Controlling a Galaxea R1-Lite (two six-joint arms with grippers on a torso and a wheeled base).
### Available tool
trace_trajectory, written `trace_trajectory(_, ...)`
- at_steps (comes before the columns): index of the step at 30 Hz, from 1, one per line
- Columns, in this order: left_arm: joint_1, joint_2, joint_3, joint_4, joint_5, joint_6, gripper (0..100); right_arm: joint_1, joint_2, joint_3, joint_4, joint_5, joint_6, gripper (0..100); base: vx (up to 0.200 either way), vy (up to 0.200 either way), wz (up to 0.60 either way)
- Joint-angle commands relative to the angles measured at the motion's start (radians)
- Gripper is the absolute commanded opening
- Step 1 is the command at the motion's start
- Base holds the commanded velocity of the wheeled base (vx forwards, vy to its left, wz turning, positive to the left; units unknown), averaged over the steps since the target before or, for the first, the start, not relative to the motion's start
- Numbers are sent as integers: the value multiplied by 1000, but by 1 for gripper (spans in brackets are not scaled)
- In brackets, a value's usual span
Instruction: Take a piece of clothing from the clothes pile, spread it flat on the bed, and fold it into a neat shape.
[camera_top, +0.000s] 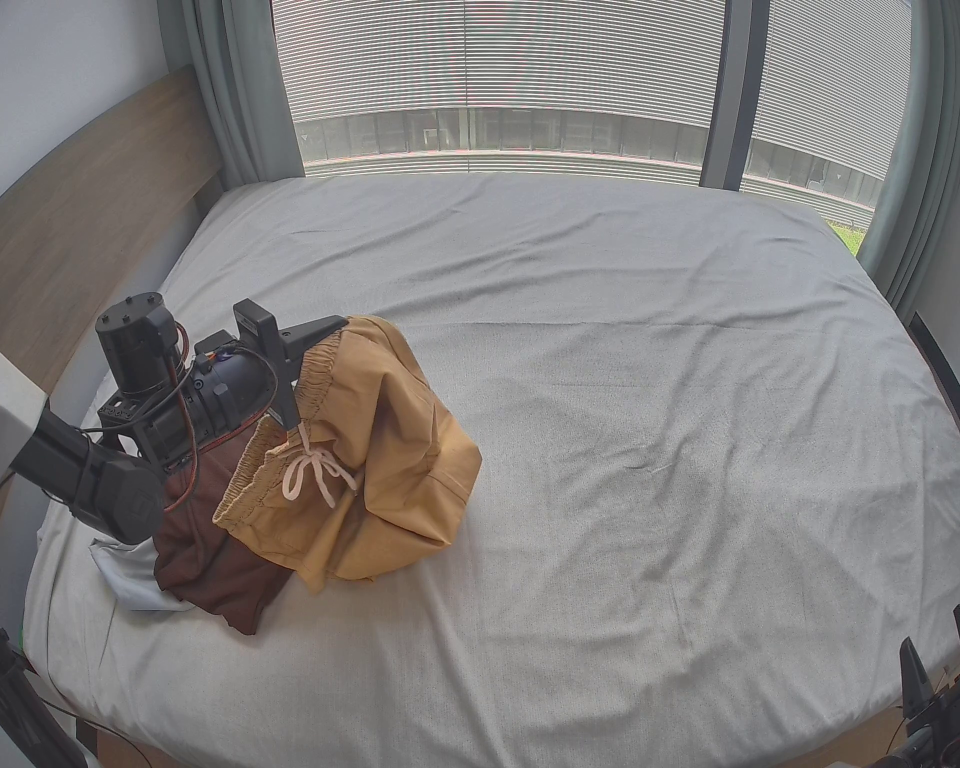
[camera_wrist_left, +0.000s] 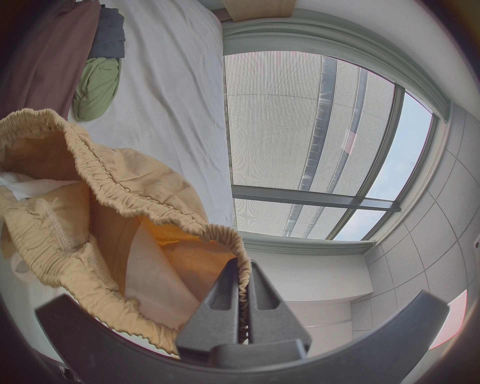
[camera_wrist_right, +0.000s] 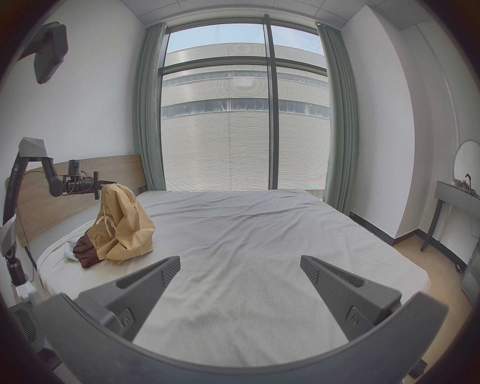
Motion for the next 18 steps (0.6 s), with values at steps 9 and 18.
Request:
trace_trajectory(9,-40,-45,3,-7,-3,-120,0,0,-13,18,0,0,0,100,0,0,0)
trace_trajectory(18,-68,-107,9,-57,-4,-293,0,0,-13,18,0,0,0,100,0,0,0)
